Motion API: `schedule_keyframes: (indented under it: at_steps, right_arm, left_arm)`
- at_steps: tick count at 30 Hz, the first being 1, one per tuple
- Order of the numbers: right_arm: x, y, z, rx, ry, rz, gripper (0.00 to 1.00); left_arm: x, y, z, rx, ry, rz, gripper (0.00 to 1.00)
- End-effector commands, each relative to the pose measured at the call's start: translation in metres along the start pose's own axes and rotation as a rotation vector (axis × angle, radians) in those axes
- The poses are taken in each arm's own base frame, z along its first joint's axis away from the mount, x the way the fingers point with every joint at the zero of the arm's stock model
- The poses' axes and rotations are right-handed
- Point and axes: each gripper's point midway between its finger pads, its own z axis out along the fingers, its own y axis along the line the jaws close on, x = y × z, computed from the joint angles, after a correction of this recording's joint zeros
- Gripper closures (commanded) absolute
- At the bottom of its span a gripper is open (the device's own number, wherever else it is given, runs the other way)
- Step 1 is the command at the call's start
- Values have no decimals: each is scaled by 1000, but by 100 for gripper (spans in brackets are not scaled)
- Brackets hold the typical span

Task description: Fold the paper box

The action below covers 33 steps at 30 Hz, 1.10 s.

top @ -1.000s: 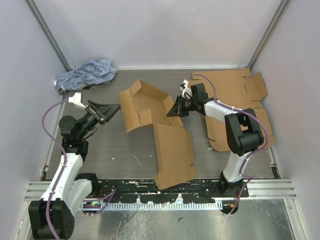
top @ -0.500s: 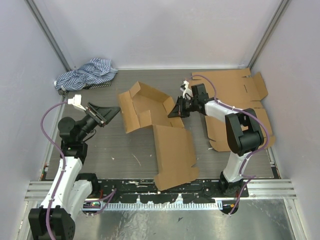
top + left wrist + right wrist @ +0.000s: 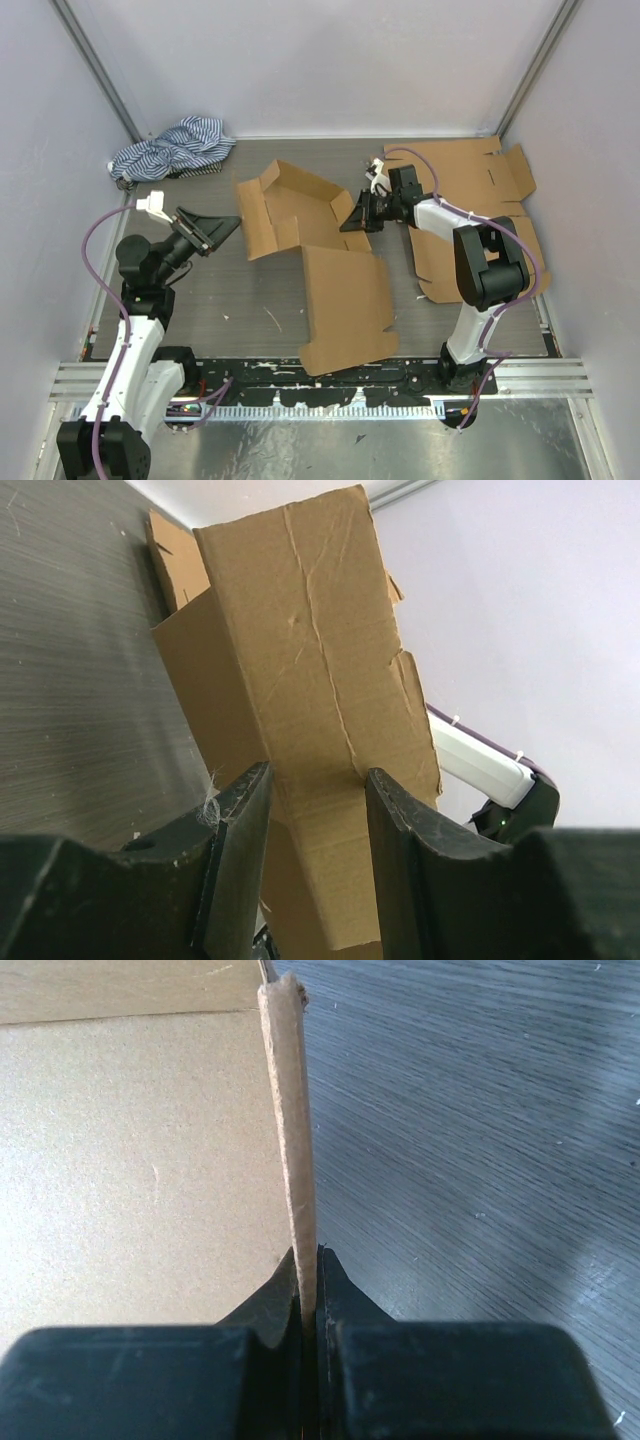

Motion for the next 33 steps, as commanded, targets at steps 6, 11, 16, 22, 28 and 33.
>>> schedule_keyframes:
  at_steps: [6, 11, 16, 22, 28, 33]
  right_arm:
    - [-19, 41, -14, -129, -28, -85, 99]
    - [-18, 41, -12, -133, -20, -78, 99]
    - [-11, 39, -6, -107, -1, -89, 99]
    - [-4, 39, 2, -96, 24, -95, 99]
    - [-7, 33, 9, -13, 18, -105, 99]
    - [-13, 31, 8, 43, -8, -121, 99]
  left_arm:
    - [-5, -24, 1, 56, 10, 57, 50]
    - [-9, -28, 3, 69, 0, 52, 50]
    - [-15, -36, 5, 104, -16, 41, 50]
    - [-16, -41, 7, 165, -21, 4, 50]
    - [-15, -45, 8, 179, -2, 2, 50]
    - [-11, -36, 7, 140, 9, 16, 50]
